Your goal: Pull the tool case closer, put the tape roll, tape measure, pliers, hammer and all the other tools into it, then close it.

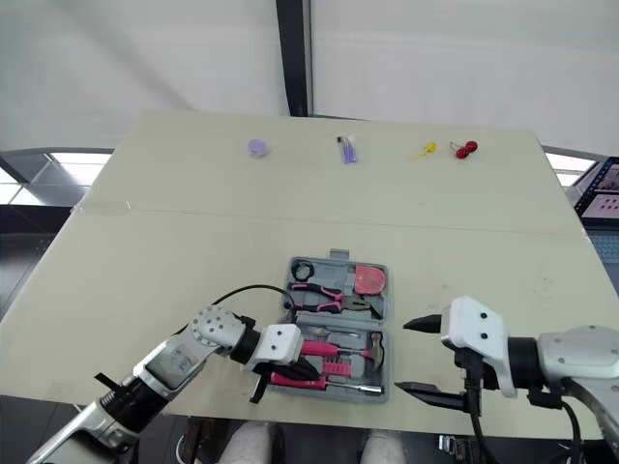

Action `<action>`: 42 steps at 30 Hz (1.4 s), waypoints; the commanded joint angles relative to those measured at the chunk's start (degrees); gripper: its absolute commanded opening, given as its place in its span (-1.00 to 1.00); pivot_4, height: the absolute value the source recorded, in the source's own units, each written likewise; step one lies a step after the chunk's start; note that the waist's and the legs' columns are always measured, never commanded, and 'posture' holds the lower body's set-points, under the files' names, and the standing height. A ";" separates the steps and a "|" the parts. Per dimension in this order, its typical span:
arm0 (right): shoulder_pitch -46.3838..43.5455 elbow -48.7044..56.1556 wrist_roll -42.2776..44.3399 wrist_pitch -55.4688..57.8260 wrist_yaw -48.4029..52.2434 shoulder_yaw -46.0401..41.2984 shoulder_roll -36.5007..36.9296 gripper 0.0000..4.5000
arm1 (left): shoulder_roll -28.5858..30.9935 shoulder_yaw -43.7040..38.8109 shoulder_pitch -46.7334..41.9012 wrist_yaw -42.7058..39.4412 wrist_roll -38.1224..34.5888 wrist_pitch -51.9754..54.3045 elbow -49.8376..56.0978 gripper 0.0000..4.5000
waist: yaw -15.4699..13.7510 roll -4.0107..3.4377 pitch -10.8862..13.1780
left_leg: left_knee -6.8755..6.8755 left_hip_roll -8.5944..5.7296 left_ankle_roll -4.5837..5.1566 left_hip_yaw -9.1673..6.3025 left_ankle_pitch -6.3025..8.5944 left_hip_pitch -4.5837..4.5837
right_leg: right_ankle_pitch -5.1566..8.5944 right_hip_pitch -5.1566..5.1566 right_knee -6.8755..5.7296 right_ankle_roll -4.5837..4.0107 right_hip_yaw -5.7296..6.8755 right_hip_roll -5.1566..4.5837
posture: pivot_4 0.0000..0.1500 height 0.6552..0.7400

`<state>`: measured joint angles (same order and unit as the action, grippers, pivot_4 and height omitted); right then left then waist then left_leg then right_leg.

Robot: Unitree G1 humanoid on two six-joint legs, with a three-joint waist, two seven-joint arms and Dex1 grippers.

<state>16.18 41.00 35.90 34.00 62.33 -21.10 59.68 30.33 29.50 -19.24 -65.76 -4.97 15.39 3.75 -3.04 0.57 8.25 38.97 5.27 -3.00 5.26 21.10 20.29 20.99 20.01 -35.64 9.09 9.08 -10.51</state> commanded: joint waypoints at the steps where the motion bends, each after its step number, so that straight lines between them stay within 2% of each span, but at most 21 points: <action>1: -0.44 -4.33 1.97 0.18 0.04 -2.10 -2.23 1.00 | 1.26 -5.85 0.33 -1.08 -6.64 6.74 4.92 -0.44 | 0.08 0.01 0.04 | 0.00 0.00 0.00 0.00 0.00 0.01 | 0.00 0.02 0.00 0.00 0.00 0.00 | 1.00 1.00; 7: -2.29 -18.19 1.05 -1.57 -2.58 -3.06 -8.68 1.00 | 5.71 -19.11 0.57 2.52 -15.88 18.48 12.66 0.85 | 0.10 0.02 0.10 | -0.02 0.00 0.00 -0.01 0.00 0.02 | 0.00 0.03 -0.01 0.00 -0.02 -0.01 | 1.00 1.00; 8: -2.36 -20.05 0.51 -2.16 -2.71 -3.21 -9.25 1.00 | 6.29 -21.36 1.14 3.36 -16.61 19.23 12.45 0.96 | 0.14 0.00 0.11 | -0.02 0.00 0.00 -0.01 0.00 0.02 | 0.00 0.03 -0.02 0.00 -0.01 -0.01 | 1.00 1.00; 11: -4.07 -29.15 -2.54 -5.56 -4.19 -3.25 -11.23 1.00 | 9.83 -30.23 4.01 6.35 -16.43 18.56 7.44 0.96 | 0.41 0.00 0.11 | -0.08 0.00 0.00 0.00 0.00 0.01 | 0.00 0.04 -0.02 0.00 -0.01 0.00 | 1.00 1.00; 16: -8.54 -42.90 -7.02 -12.24 -5.01 -2.76 -13.01 1.00 | 13.48 -39.11 7.57 11.72 -13.67 12.58 -2.12 0.96 | 1.65 -0.08 0.15 | -0.46 0.00 -0.02 0.04 -0.01 0.00 | 0.00 0.22 -0.03 0.00 -0.01 0.00 | 1.00 1.00; 21: -12.14 -51.33 -9.29 -16.76 -4.69 -2.90 -12.92 1.00 | 15.17 -45.62 11.19 14.32 -12.41 6.60 -11.15 0.96 | 1.92 -0.10 0.16 | -0.58 0.01 -0.04 0.11 -0.02 -0.03 | 0.00 0.29 -0.03 0.00 0.00 0.00 | 1.00 1.00; 26: -14.75 -55.98 -10.53 -19.31 -4.08 -2.47 -12.73 1.00 | 14.95 -46.10 12.54 15.65 -11.41 2.63 -14.91 0.96 | 1.84 -0.11 0.17 | -0.63 0.01 -0.05 0.22 -0.03 -0.03 | 0.00 0.36 -0.04 0.00 -0.02 -0.01 | 1.00 1.00; 42: -16.89 -61.08 -14.18 -25.19 -6.23 -2.57 -14.13 1.00 | 13.28 -41.62 9.80 17.60 -11.11 4.20 -11.70 0.96 | 2.26 -0.13 0.16 | -0.65 0.00 -0.06 0.25 -0.03 -0.04 | 0.00 0.39 -0.08 0.00 -0.02 -0.02 | 1.00 1.00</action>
<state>-0.87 -20.31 21.41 9.82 56.07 -22.68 45.23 43.49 -12.20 -8.94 -48.29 -16.24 19.67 -9.66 -0.78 0.44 8.41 38.38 5.28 -3.07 5.59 21.06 20.20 20.99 20.48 -35.73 9.09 9.02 -10.51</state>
